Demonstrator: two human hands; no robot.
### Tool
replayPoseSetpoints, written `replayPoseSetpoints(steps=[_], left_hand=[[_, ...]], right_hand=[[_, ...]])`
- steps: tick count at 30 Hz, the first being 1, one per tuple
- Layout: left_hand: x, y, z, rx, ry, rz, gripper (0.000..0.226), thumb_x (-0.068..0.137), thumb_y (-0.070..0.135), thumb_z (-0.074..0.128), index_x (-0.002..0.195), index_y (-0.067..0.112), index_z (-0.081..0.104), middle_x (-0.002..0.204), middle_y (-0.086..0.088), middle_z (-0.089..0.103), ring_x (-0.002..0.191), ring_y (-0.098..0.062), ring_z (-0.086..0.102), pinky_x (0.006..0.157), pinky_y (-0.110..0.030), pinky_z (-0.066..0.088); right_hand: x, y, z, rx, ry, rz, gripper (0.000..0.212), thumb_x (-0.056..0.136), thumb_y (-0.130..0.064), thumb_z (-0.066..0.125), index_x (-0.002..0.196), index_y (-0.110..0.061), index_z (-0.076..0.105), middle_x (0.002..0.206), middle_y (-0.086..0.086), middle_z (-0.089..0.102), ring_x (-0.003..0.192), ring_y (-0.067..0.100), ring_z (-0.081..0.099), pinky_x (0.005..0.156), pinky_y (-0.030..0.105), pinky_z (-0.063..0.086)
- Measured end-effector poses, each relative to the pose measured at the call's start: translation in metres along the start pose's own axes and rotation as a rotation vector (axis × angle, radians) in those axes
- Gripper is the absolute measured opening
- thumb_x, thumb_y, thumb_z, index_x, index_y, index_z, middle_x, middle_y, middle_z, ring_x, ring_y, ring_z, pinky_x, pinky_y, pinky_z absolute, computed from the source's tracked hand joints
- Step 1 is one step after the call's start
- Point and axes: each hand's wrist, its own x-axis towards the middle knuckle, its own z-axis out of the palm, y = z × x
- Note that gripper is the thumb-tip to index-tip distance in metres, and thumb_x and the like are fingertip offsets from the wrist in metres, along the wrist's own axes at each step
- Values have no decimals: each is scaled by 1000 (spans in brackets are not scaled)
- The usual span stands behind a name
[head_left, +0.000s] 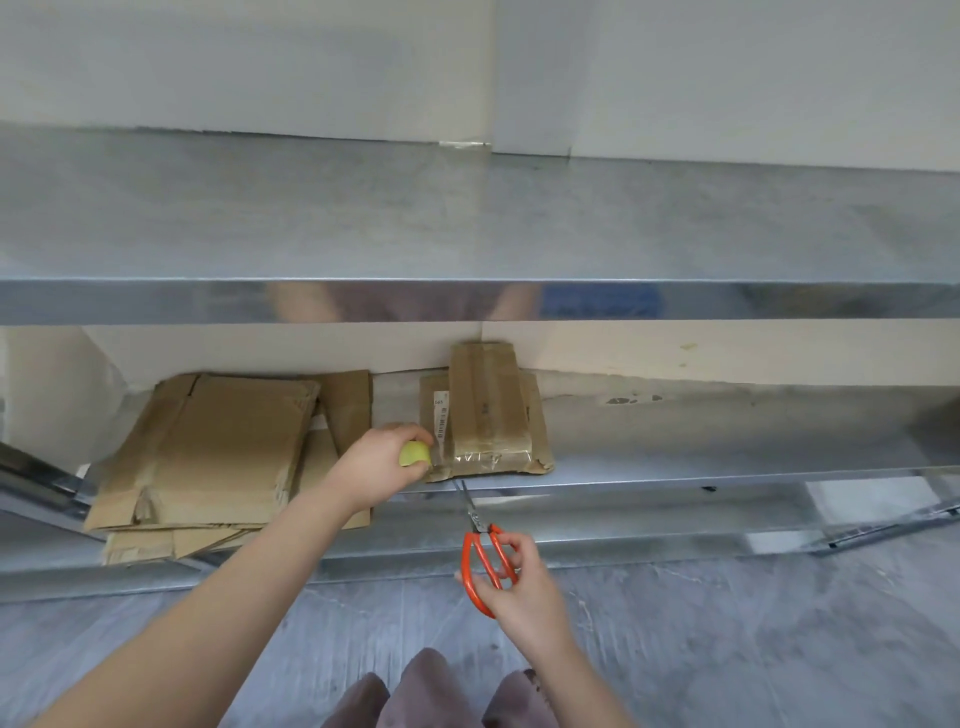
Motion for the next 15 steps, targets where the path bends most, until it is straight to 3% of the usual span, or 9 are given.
replayPoseSetpoints(steps=[4, 9, 13, 15], left_hand=[[3, -2, -2, 24, -31, 7, 28, 85, 24, 66, 112, 21, 63, 115, 1, 63, 106, -18, 56, 89, -25, 42], [7, -3, -4, 37, -45, 25, 28, 85, 25, 64, 113, 21, 61, 116, 0, 63, 106, -19, 56, 91, -28, 43], [8, -5, -4, 35, -48, 32, 29, 85, 25, 64, 113, 21, 61, 115, 0, 62, 105, -19, 56, 91, -29, 44], [9, -5, -4, 27, -49, 36, 28, 85, 26, 64, 113, 21, 61, 114, 0, 62, 104, -18, 56, 90, -29, 45]], right_hand=[[7, -12, 12, 93, -39, 24, 54, 59, -64, 76, 101, -40, 52, 91, -20, 69, 78, -9, 64, 63, 10, 44], [12, -18, 22, 205, -11, 49, 46, 65, -62, 76, 99, -40, 54, 83, -13, 69, 75, -2, 66, 77, 29, 55], [12, -25, 24, 227, -26, 45, 35, 76, -57, 74, 99, -40, 54, 79, -13, 67, 71, -6, 64, 57, 9, 44], [12, -25, 25, 239, -27, 43, 31, 78, -54, 73, 99, -38, 55, 79, -11, 67, 70, -6, 64, 54, 7, 42]])
